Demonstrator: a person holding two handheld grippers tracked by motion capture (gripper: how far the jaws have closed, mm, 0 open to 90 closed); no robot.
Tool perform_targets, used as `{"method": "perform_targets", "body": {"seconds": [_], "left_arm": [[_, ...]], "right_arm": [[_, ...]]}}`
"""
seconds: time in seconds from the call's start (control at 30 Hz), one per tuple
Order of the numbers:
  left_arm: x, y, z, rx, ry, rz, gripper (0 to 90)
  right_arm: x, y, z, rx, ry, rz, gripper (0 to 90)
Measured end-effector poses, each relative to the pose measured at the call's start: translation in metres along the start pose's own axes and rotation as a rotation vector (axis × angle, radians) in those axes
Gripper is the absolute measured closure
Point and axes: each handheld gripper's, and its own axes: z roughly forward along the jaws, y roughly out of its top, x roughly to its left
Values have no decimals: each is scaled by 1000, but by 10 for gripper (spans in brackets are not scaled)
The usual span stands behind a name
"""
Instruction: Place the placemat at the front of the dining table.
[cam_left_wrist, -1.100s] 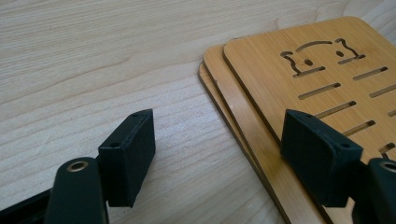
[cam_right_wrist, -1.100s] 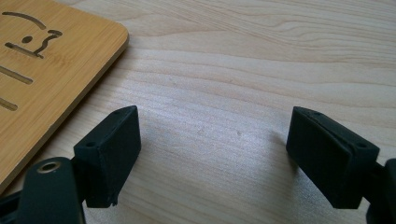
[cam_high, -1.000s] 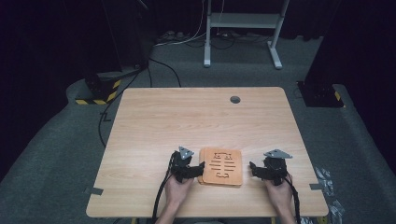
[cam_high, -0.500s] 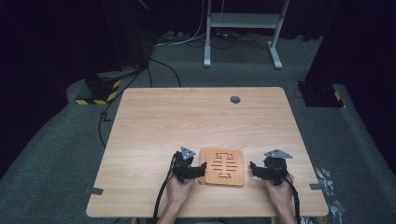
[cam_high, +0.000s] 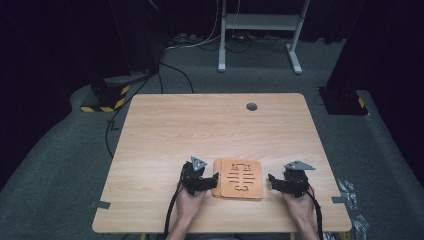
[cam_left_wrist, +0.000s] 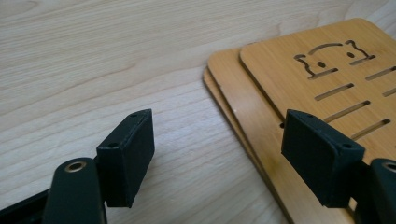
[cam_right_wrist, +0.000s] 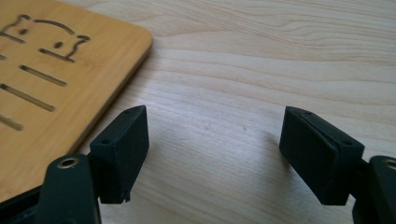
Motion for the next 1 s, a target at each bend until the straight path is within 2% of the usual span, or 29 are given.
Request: {"method": "perform_targets", "body": {"seconds": [0.03, 0.23, 0.33, 0.4, 0.53, 0.6, 0.77, 0.87, 1.0], "left_arm": [[2, -1, 0, 4, 5, 0, 257], [1, -3, 2, 13, 15, 9, 252], [1, -6, 3, -8, 4, -5, 256], [2, -6, 3, -12, 13, -3, 258], [1, -8, 3, -19, 18, -14, 258], [2, -8, 3, -15, 17, -28, 251], [3, -8, 2, -14, 18, -27, 250], [3, -8, 2, -15, 18, -26, 250], [3, -8, 2, -15, 17, -24, 252]], "right_arm": [[2, 0, -1, -6, 19, 7, 244], [9, 4, -2, -37, 56, -3, 264], [10, 7, -2, -57, 76, -8, 272], [12, 9, -2, -49, 95, -4, 272], [16, 11, 0, -38, 103, -16, 273], [20, 13, 3, -35, 84, -41, 275], [21, 13, 7, -38, 81, -43, 279], [19, 11, 7, -39, 101, -31, 280], [18, 9, 9, -46, 105, -26, 280]]}}
